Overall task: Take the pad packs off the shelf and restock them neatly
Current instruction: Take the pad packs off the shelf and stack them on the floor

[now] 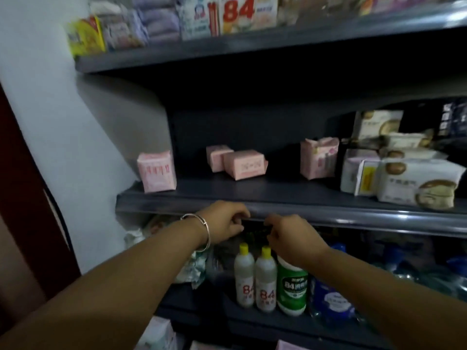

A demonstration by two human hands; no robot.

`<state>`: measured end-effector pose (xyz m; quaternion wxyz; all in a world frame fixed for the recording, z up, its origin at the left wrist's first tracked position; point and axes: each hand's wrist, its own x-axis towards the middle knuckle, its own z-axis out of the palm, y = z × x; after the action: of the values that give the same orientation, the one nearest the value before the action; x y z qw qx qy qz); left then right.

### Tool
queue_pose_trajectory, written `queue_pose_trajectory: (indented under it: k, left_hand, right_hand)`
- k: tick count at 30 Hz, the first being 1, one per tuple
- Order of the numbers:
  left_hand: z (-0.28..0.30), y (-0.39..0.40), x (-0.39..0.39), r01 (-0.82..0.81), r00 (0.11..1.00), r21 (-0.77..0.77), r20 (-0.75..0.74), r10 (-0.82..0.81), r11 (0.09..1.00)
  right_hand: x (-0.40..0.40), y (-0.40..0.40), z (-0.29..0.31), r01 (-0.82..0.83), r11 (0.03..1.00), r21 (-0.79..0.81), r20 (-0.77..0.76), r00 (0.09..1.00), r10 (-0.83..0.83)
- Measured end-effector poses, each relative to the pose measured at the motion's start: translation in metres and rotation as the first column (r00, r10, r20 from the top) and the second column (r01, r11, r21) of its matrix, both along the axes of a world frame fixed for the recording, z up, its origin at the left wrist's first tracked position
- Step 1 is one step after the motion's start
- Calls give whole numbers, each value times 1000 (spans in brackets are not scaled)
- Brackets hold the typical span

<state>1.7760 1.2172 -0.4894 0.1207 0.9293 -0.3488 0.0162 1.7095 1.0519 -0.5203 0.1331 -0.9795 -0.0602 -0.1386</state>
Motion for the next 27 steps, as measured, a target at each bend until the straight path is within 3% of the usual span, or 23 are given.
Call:
queue_pose_trajectory:
  k: [8,13,16,21,27]
  left_hand:
    - [51,-32,53,-69,992,-53,102,74,996]
    - [66,-22,109,-283,934,59,245,261,957]
    - [71,-9,137,-473,847,149,347,402,868]
    - [67,18,181,-710,683,166,400,611,685]
    - [54,49,230,-836,546,184,384,745,518]
  right_hand:
    - [60,-29,62,13,1000,21,120,993,-16]
    - [124,-27,71,30,999,-26,100,995,-27]
    - [159,-18,72,63,996,-59,35,998,-61]
    - [208,-4,74,92,996,3,-96,991,-92]
    - [245,0,70,183,979,86,-203,966,-162]
